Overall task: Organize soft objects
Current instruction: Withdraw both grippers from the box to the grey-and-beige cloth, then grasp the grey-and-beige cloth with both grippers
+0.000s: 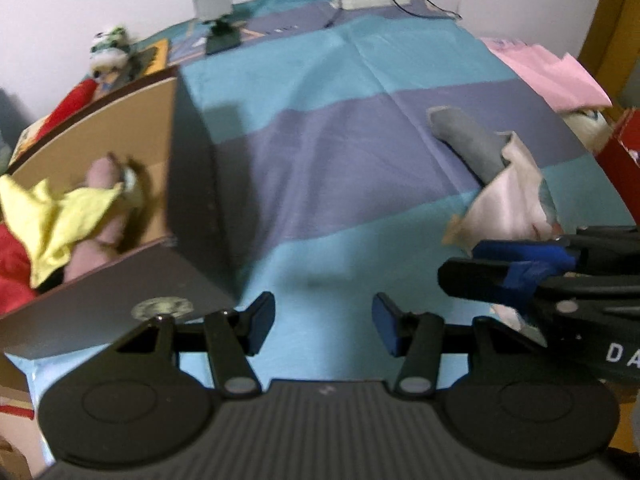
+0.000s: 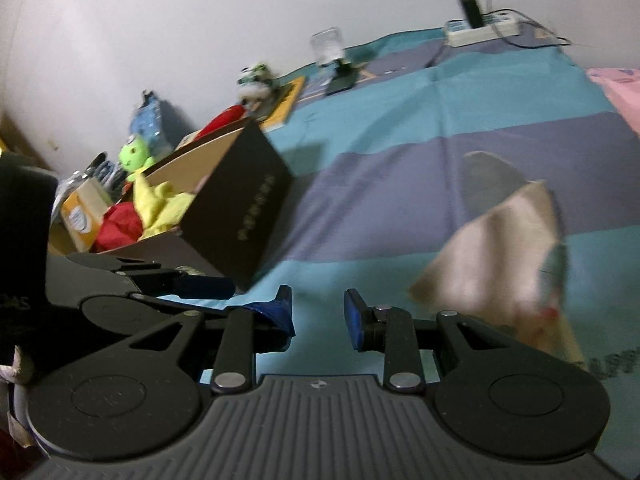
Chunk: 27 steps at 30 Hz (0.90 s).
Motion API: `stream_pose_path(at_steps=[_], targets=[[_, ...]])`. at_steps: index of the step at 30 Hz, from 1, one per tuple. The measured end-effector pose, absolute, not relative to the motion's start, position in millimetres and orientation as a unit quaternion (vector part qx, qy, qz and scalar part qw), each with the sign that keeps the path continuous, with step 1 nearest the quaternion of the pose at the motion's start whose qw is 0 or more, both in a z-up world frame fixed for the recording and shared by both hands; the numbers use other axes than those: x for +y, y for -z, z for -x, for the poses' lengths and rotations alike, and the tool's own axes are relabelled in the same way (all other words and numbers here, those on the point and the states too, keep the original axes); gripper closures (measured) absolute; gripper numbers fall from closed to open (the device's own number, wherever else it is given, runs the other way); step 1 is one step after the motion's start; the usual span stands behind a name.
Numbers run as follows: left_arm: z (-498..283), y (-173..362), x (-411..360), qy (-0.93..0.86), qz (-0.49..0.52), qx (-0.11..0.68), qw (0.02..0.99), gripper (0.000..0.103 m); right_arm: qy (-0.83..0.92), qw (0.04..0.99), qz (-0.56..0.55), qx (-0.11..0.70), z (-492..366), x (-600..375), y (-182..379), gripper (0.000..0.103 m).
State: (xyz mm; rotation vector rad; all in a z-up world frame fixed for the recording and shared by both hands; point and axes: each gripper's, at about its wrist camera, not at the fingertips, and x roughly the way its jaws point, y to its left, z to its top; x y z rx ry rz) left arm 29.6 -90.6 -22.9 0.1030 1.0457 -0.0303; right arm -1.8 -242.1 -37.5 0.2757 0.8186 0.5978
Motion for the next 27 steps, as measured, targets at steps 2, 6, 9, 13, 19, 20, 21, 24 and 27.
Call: stream_pose_path(at_steps=[2,6,9,13,19,20,21,24,27], targets=[[-34.2,27.6,-99.9,0.022,-0.055,0.504,0.862,0.049,-0.269,0.869,-0.139,0.390,0.8,-253.3,38.5,0.092],[-44.1,35.0,-119.6,0.040,-0.068,0.511,0.856,0.049,-0.240,0.878,-0.153,0.384,0.4,-275.7,39.0,0.092],[-50.6,37.7,-133.3,0.057,-0.077,0.513,0.853,0.048,-0.208,0.888,-0.165,0.375,-1.9,-296.8,37.9,0.092],[-58.5,37.3,-152.5,0.095,-0.079,0.508,0.852,0.046,-0.157,0.895,-0.198,0.367,-6.0,-329.2,39.9,0.092],[-69.2,39.2,-176.8,0.183,-0.052,0.497,0.847,0.044,-0.097,0.884,-0.239,0.389,-21.1,-365.3,59.7,0.091],[-70.9,41.6,-181.3,0.189,-0.051,0.498,0.845,0.044,-0.091,0.881,-0.244,0.396,-24.3,-368.9,64.6,0.091],[-73.5,45.1,-186.2,0.197,-0.051,0.498,0.843,0.044,-0.088,0.875,-0.251,0.404,-27.5,-371.8,69.7,0.090],[-82.9,58.9,-197.1,0.218,-0.049,0.505,0.834,0.044,-0.098,0.858,-0.274,0.423,-34.4,-376.2,82.4,0.089],[-90.7,73.1,-204.8,0.224,-0.051,0.508,0.830,0.044,-0.110,0.849,-0.283,0.434,-38.9,-372.5,89.0,0.089]])
